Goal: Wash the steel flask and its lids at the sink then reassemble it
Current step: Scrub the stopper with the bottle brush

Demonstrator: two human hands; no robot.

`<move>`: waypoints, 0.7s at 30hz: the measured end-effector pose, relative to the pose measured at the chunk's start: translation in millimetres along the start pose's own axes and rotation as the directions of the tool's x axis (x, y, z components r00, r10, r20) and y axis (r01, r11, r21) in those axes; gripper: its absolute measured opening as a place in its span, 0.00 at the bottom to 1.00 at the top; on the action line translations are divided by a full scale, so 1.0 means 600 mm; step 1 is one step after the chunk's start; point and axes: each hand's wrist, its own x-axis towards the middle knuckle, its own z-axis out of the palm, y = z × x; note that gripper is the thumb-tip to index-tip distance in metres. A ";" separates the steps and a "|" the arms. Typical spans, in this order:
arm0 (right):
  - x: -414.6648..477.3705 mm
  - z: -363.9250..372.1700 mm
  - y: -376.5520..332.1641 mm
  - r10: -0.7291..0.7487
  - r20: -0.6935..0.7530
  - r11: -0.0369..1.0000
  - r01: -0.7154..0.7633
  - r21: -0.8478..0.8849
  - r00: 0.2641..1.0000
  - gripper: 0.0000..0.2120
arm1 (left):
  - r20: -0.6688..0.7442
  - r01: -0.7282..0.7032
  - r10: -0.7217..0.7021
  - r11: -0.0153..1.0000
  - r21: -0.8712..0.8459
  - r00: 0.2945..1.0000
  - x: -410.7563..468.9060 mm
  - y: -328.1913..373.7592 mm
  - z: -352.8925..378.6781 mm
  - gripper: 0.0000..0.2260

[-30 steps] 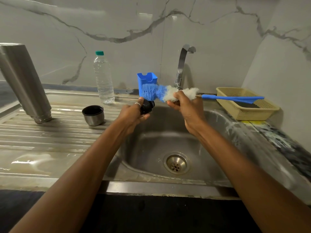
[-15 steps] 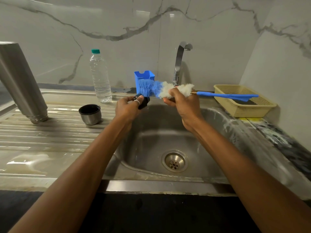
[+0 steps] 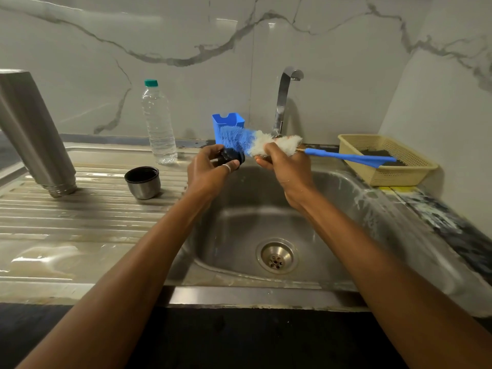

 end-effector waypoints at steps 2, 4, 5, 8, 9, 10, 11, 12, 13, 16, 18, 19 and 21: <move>0.006 -0.011 -0.007 -0.006 -0.025 1.000 0.006 0.011 1.000 0.02 | -0.007 0.001 -0.001 1.000 0.005 1.000 0.003 0.001 -0.006 0.27; 0.011 -0.021 -0.012 -0.020 -0.050 1.000 0.020 0.010 0.999 0.01 | 0.009 -0.022 0.021 0.999 0.033 1.000 0.003 0.000 -0.012 0.27; 0.010 -0.021 -0.012 -0.020 -0.048 1.000 0.021 0.008 0.999 0.01 | 0.026 -0.048 0.047 0.997 0.052 0.999 0.001 -0.001 -0.011 0.27; 0.002 -0.008 -0.004 0.006 -0.018 1.000 -0.006 0.002 1.000 0.03 | 0.071 -0.133 0.124 0.983 0.126 0.990 -0.005 0.002 -0.003 0.26; 0.000 -0.006 -0.005 0.013 -0.020 1.000 -0.013 -0.002 1.000 0.02 | 0.076 -0.151 0.141 0.978 0.143 0.987 -0.004 0.002 -0.004 0.26; 0.001 -0.009 -0.010 0.014 -0.033 1.000 -0.014 -0.002 0.999 0.02 | 0.079 -0.163 0.152 0.975 0.154 0.985 -0.002 0.002 -0.009 0.25; 0.005 -0.015 -0.017 0.008 -0.052 1.000 -0.008 0.010 0.999 0.02 | 0.079 -0.169 0.158 0.973 0.155 0.984 -0.001 0.001 -0.015 0.25; 0.009 -0.020 -0.025 -0.001 -0.070 1.000 0.003 0.023 0.998 0.03 | 0.076 -0.171 0.161 0.974 0.151 0.984 0.001 0.001 -0.022 0.25; 0.012 -0.024 -0.031 -0.014 -0.079 0.999 0.017 0.030 0.997 0.05 | 0.073 -0.174 0.165 0.975 0.141 0.984 0.002 0.000 -0.028 0.25; 0.007 -0.012 -0.025 -0.006 -0.038 1.000 0.007 0.021 0.999 0.03 | 0.094 -0.182 0.172 0.977 0.112 0.981 -0.001 -0.002 -0.027 0.25; 0.003 -0.002 -0.013 0.033 0.003 0.999 -0.032 -0.016 0.999 0.05 | 0.107 -0.185 0.173 0.977 0.110 0.979 -0.003 -0.003 -0.021 0.25; 0.004 -0.003 -0.010 0.049 0.005 0.999 -0.048 -0.021 0.999 0.07 | 0.110 -0.181 0.169 0.977 0.109 0.979 -0.003 -0.004 -0.021 0.25; 0.013 -0.017 -0.015 0.052 -0.032 0.999 -0.052 0.013 0.998 0.06 | 0.112 -0.182 0.169 0.977 0.115 0.979 -0.003 -0.005 -0.022 0.24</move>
